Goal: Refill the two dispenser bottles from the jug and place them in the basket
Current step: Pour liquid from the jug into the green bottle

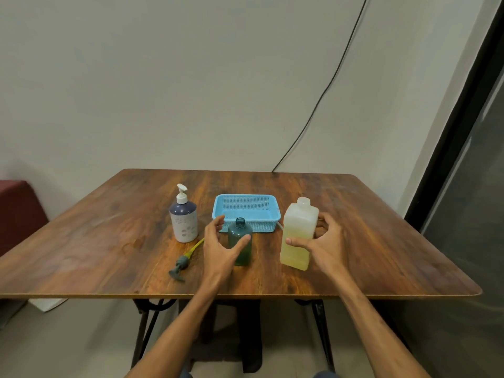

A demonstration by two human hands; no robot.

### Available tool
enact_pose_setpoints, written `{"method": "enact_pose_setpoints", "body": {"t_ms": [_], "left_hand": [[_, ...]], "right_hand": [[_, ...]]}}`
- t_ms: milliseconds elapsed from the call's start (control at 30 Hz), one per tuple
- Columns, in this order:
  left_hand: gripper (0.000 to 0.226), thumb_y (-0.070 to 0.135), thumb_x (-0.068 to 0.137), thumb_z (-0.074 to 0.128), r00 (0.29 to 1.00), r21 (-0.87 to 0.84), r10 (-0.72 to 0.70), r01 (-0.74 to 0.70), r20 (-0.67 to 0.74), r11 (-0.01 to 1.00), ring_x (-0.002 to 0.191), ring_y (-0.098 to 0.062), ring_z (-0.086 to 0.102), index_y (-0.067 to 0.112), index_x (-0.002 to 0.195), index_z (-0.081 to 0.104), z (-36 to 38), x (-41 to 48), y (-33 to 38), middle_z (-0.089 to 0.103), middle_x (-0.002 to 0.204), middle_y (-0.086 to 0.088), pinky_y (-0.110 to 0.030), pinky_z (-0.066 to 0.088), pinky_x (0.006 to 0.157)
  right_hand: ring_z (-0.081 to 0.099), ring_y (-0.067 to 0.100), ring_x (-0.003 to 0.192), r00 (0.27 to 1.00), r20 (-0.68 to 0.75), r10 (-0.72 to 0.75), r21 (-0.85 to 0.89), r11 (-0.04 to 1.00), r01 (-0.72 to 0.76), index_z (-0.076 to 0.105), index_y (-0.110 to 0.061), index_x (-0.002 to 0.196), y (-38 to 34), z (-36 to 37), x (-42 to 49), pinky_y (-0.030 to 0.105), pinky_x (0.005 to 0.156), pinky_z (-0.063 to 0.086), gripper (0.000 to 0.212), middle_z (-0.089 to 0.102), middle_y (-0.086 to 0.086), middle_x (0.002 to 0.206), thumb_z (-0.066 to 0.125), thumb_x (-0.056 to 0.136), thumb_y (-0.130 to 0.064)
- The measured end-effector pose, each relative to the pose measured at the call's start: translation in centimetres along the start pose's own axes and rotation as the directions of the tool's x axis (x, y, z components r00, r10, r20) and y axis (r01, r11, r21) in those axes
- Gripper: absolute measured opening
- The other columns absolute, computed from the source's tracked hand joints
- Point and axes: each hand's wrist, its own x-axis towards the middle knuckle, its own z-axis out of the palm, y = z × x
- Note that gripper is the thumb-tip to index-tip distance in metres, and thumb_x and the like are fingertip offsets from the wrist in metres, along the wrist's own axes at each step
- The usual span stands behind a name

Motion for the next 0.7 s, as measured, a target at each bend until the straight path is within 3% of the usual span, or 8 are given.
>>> {"method": "enact_pose_setpoints", "body": {"t_ms": [100,233,333,467,600,700], "left_hand": [[0.1,0.053,0.065,0.086,0.986,0.055,-0.065,0.057,0.154,0.997,0.131,-0.013,0.047,0.031,0.146,0.033,-0.1,0.8,-0.8,0.044,0.149,0.005,-0.04,0.045,0.108],[0.093,0.041,0.07,0.087,0.965,0.09,-0.081,0.06,0.248,0.994,0.129,-0.017,0.051,0.026,0.147,0.037,-0.2,1.6,-1.2,0.048,0.148,-0.003,-0.041,0.047,0.107],[0.093,0.043,0.068,0.086,0.969,0.104,-0.071,0.047,0.235,0.993,0.127,-0.018,0.053,0.019,0.147,0.041,-0.4,1.7,-1.3,0.05,0.146,-0.005,-0.04,0.05,0.105],[0.101,0.056,0.061,0.086,0.978,0.05,-0.028,0.018,0.205,0.999,0.121,-0.015,0.057,0.02,0.145,0.045,-0.9,2.4,-0.6,0.055,0.141,-0.002,-0.032,0.053,0.098],[0.09,0.044,0.064,0.088,0.977,0.079,0.051,-0.068,0.205,0.995,0.111,-0.013,0.062,0.017,0.141,0.051,-1.9,3.3,1.1,0.062,0.128,0.001,-0.019,0.055,0.087],[0.085,0.045,0.063,0.087,0.973,0.082,0.1,-0.119,0.209,0.989,0.105,-0.01,0.065,0.019,0.137,0.054,-2.9,3.6,2.0,0.064,0.12,0.005,-0.023,0.058,0.087]], "right_hand": [[0.065,0.015,0.1,0.999,0.033,-0.014,-0.006,1.0,0.014,0.057,-0.024,0.127,-0.3,1.1,-0.4,0.047,0.076,0.062,0.106,0.065,-0.007,0.116,0.089,0.034,-0.064],[0.063,0.013,0.103,0.997,0.073,-0.026,-0.008,1.0,0.027,0.057,-0.026,0.121,-0.7,2.4,-0.8,0.039,0.076,0.061,0.092,0.064,-0.009,0.115,0.097,0.043,-0.051],[0.062,0.013,0.104,0.997,0.075,-0.023,-0.012,1.0,0.024,0.056,-0.023,0.123,-0.6,3.1,-0.9,0.03,0.074,0.058,0.086,0.061,-0.008,0.116,0.101,0.051,-0.035],[0.063,0.013,0.103,0.997,0.075,-0.025,-0.037,0.999,0.028,0.057,-0.025,0.126,-0.4,3.7,-0.8,0.04,0.079,0.061,0.091,0.064,-0.008,0.116,0.101,0.048,-0.039],[0.063,0.015,0.102,0.995,0.085,-0.046,-0.062,0.997,0.052,0.058,-0.024,0.122,-1.0,3.8,-0.5,0.041,0.078,0.061,0.086,0.063,-0.008,0.114,0.1,0.048,-0.038],[0.063,0.014,0.1,0.992,0.104,-0.073,-0.09,0.993,0.082,0.059,-0.025,0.12,-1.8,3.7,0.0,0.042,0.075,0.061,0.086,0.065,-0.008,0.11,0.1,0.046,-0.039]]}}
